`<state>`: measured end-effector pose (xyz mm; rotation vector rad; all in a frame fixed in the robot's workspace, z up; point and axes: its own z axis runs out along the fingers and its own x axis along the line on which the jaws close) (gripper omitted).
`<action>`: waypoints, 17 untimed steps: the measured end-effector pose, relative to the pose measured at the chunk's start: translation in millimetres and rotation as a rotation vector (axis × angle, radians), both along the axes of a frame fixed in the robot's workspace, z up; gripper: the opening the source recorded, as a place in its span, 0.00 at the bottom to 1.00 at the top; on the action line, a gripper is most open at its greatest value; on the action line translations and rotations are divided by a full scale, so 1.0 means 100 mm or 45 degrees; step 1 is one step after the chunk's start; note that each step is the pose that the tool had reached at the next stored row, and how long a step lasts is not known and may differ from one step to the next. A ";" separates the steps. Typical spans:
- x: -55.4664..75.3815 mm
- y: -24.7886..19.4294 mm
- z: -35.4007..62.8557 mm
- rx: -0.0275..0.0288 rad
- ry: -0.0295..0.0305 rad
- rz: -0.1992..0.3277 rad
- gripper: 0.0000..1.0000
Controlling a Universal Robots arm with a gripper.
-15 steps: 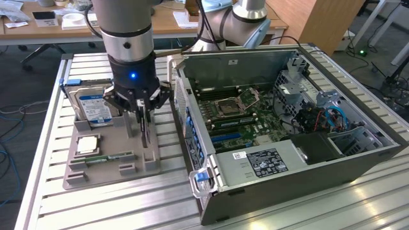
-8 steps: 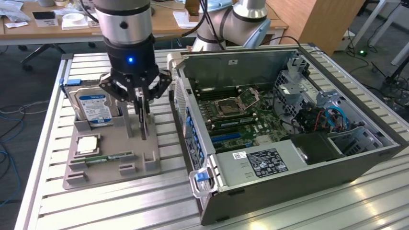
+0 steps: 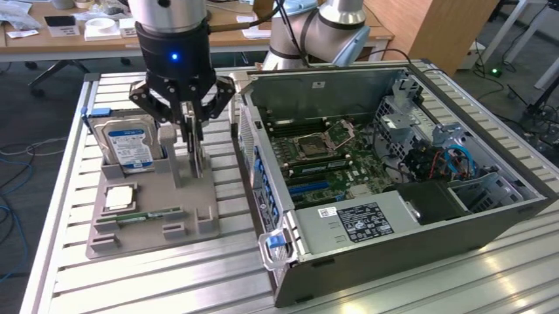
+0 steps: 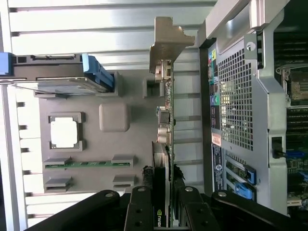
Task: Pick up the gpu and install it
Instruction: 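Pick up the gpu and move the gpu toward the slot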
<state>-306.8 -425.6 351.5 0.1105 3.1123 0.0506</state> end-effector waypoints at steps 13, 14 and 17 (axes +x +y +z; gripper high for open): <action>0.00 0.000 0.654 0.0002 -0.0019 0.000 0.26; 0.00 0.000 0.654 0.0001 -0.0018 0.000 0.26; 0.00 0.000 0.655 0.0001 -0.0017 0.000 0.26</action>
